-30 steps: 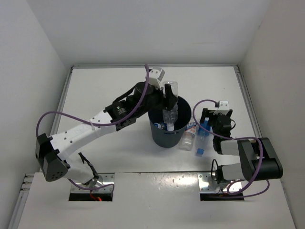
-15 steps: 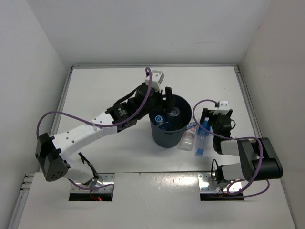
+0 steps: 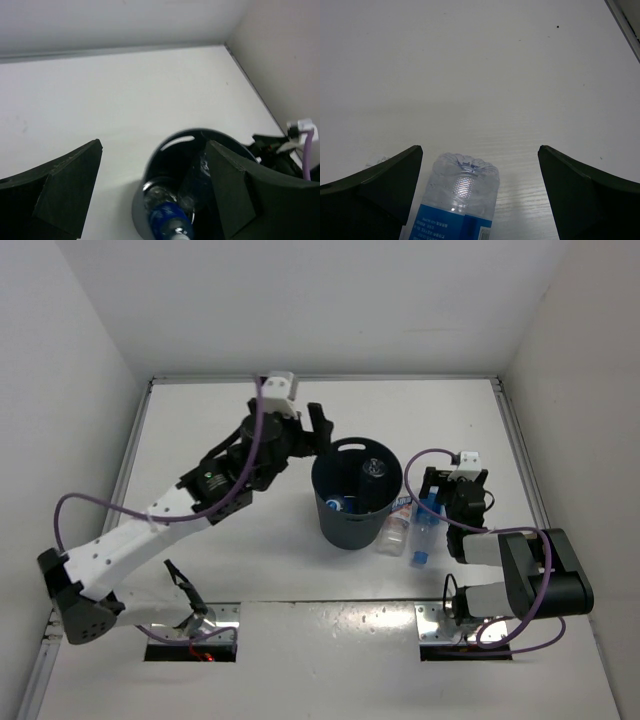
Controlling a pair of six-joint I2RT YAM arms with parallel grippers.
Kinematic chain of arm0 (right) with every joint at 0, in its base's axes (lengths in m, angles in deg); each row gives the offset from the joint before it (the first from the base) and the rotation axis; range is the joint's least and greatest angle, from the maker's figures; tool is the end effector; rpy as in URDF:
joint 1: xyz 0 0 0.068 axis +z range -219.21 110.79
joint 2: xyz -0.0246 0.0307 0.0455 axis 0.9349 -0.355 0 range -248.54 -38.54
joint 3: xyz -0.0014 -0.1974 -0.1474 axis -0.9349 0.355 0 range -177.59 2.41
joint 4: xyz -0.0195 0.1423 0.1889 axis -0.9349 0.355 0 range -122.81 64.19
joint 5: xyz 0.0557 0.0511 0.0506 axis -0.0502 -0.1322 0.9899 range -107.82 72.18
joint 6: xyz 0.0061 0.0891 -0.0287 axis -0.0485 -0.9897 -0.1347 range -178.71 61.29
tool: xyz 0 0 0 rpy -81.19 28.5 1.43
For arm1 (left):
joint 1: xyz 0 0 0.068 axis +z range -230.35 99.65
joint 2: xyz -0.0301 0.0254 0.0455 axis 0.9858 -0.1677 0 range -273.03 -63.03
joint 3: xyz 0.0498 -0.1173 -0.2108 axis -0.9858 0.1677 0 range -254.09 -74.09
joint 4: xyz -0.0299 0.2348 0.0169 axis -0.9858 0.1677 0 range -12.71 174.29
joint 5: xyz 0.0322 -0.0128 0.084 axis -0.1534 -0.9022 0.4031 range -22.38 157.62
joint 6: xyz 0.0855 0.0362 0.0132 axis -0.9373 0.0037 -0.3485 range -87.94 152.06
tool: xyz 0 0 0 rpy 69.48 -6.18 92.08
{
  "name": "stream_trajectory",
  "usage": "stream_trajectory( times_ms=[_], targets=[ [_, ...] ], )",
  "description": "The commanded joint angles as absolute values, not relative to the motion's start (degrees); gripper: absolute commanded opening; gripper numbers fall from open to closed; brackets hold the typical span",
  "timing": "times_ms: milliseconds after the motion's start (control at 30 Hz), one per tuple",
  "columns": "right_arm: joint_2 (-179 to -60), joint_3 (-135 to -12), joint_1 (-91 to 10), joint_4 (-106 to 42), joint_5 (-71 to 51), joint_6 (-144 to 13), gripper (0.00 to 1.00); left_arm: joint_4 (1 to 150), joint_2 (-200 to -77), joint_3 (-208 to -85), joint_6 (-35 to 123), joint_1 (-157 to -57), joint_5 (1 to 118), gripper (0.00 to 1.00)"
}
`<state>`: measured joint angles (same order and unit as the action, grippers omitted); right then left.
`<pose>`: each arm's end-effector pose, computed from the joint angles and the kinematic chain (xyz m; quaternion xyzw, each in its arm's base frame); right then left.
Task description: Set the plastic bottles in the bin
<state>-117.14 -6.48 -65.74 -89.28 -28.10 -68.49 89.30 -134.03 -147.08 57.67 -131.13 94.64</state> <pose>0.2590 0.0005 0.1247 0.0985 0.7765 0.0016 0.6223 0.2239 -0.2133 0.3788 0.0159 0.7597 -0.2457 0.6018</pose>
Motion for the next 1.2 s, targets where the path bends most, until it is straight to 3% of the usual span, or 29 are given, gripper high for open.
stream_trajectory(
  times_ms=[0,300,367,700,800,900,1000,1033,1100,1167],
  targets=[
    [-116.67,-8.23,-65.96,-91.70,-28.01,-68.47,1.00,92.30,-129.04,-145.64,56.93,-128.61,99.96,0.91],
    [-117.20,-8.23,-65.96,-92.85,-28.01,-68.47,1.00,100.40,-116.39,-136.76,57.91,-125.17,102.68,0.91],
    [-116.50,-8.23,-65.96,-90.99,-27.49,-68.47,1.00,102.68,-113.32,-136.14,56.76,-124.64,103.30,0.95],
    [-116.50,-8.23,-67.89,-91.35,-23.97,-68.99,1.00,109.45,-110.05,-137.46,50.43,-121.74,105.41,0.99],
    [-112.48,-7.70,-65.97,-91.79,-30.17,-70.04,1.00,109.45,-109.44,-135.80,50.43,-121.22,105.41,0.99],
    [-99.92,-11.72,-63.07,-72.72,-45.82,-77.38,1.00,109.45,-108.92,-133.69,52.70,-121.22,104.37,0.99],
    [-90.85,-18.14,-62.27,-55.36,-51.73,-82.16,1.00,107.53,-108.21,-130.79,53.24,-120.69,102.34,0.99],
    [-89.79,-22.77,-61.66,-43.48,-53.05,-88.53,1.00,106.65,-108.21,-128.25,53.24,-120.69,101.64,0.99],
    [-88.99,-29.11,-62.17,-32.42,-52.02,-93.76,1.00,104.27,-108.21,-126.04,52.36,-120.69,101.10,0.99],
    [-89.94,-32.82,-64.89,-20.19,-41.85,-93.78,1.00,102.35,-109.61,-123.75,52.36,-120.69,101.80,0.99]
  ],
)
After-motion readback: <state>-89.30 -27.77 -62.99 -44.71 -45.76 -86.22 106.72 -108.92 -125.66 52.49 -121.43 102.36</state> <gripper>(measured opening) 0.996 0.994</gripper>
